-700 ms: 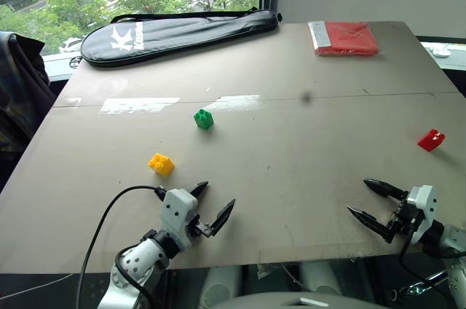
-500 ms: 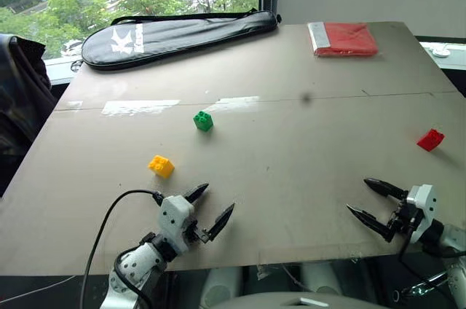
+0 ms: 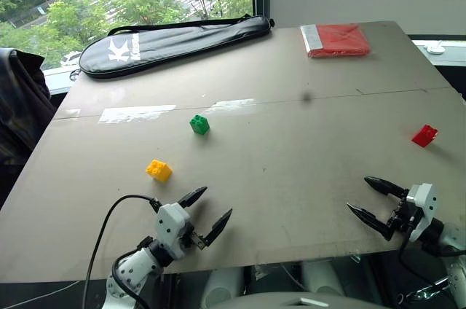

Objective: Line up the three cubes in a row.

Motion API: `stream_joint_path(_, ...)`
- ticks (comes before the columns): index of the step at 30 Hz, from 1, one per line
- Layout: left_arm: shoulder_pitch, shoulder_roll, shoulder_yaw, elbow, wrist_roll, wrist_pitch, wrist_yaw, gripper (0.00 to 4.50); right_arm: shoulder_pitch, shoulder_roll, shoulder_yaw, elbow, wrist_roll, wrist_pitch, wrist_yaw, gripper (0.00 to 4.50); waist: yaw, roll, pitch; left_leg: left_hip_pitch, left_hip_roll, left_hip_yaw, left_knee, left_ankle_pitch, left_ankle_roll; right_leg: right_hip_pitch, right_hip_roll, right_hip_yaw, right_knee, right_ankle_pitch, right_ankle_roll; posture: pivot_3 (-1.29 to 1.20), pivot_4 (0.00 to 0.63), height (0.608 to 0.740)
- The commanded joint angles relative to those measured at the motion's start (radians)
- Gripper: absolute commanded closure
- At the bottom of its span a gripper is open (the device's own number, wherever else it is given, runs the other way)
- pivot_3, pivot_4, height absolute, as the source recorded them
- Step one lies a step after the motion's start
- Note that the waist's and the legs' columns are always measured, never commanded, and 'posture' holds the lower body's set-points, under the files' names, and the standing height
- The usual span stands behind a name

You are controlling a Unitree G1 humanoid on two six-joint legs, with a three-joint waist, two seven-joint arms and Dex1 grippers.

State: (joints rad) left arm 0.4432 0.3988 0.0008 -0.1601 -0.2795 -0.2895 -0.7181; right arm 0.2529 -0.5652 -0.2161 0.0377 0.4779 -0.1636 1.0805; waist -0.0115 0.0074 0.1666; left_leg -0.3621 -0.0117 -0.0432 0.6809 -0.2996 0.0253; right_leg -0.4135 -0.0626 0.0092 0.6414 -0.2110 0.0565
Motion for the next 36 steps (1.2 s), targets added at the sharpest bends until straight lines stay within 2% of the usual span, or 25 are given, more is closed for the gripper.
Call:
stream_joint_path(1,0.019,0.020,0.003,0.044,0.008,0.068,0.003,0.04,0.002,-0.006,-0.016,-0.032,0.001,-0.002,-0.009,0.00,-0.001,0.000,0.000,0.000,0.000,0.000,0.000,0.000,0.000,0.000,0.000,0.000,0.000,0.000,0.000,0.00,0.150,0.701)
stream_joint_path(8,0.016,0.039,-0.002,-0.069,-0.011,0.152,0.019,0.04,0.019,0.000,-0.021,-0.064,0.006,0.002,-0.029,0.00,0.000,-0.001,0.001,0.000,0.000,0.000,0.000,0.000,0.000,-0.001,0.000,0.000,0.000,0.000,0.000,0.00,0.150,0.701)
stream_joint_path(13,0.015,0.063,-0.002,-0.177,-0.030,0.225,0.021,0.04,0.032,0.020,-0.067,-0.091,0.019,0.021,-0.114,0.00,0.001,-0.004,0.003,-0.001,0.000,-0.001,0.000,0.000,0.000,-0.003,0.000,0.000,0.000,0.000,0.000,0.00,0.150,0.701)
stream_joint_path(17,-0.007,0.118,-0.012,-0.275,-0.061,0.292,-0.021,0.04,0.022,0.050,-0.148,-0.107,-0.049,0.030,-0.315,0.00,0.001,-0.013,0.009,-0.002,0.000,-0.001,0.000,0.000,0.000,-0.004,0.000,-0.001,0.000,0.000,0.000,0.00,0.150,0.701)
stream_joint_path(21,-0.054,0.195,-0.034,-0.366,-0.099,0.386,-0.085,0.04,0.030,0.097,-0.193,-0.198,-0.078,0.143,-0.524,0.00,0.003,-0.015,0.010,-0.009,0.000,-0.001,0.000,0.000,0.000,-0.011,0.000,-0.001,0.000,0.000,0.000,0.00,0.150,0.701)
stream_joint_path(23,-0.103,0.239,-0.052,-0.404,-0.126,0.447,-0.122,0.04,0.005,0.138,-0.204,-0.209,-0.110,0.199,-0.647,0.00,0.004,-0.015,0.009,-0.013,0.000,-0.001,0.000,0.000,0.000,-0.015,0.000,-0.001,0.001,0.000,0.000,0.00,0.150,0.701)
stream_joint_path(25,-0.215,0.272,-0.074,-0.433,-0.157,0.529,-0.145,0.04,-0.050,0.186,-0.215,-0.187,-0.136,0.242,-0.770,0.00,0.004,-0.014,0.009,-0.017,-0.001,-0.002,0.002,0.000,0.000,-0.018,0.001,-0.001,0.002,0.001,-0.001,0.00,0.150,0.701)
stream_joint_path(32,-0.473,0.327,-0.071,-0.515,-0.306,0.763,-0.162,0.04,-0.266,0.212,-0.256,-0.005,-0.237,0.255,-1.017,0.00,-0.004,-0.014,0.010,-0.017,-0.002,0.001,0.005,0.001,0.000,-0.018,0.001,0.002,0.002,0.005,-0.005,0.00,0.150,0.701)
stream_joint_path(36,-0.557,0.346,-0.057,-0.538,-0.364,0.836,-0.155,0.04,-0.377,0.204,-0.253,0.118,-0.250,0.222,-1.050,0.00,-0.005,-0.014,0.010,-0.018,-0.002,0.005,0.004,0.001,0.000,-0.020,0.003,0.003,0.002,0.007,-0.003,0.00,0.150,0.701)
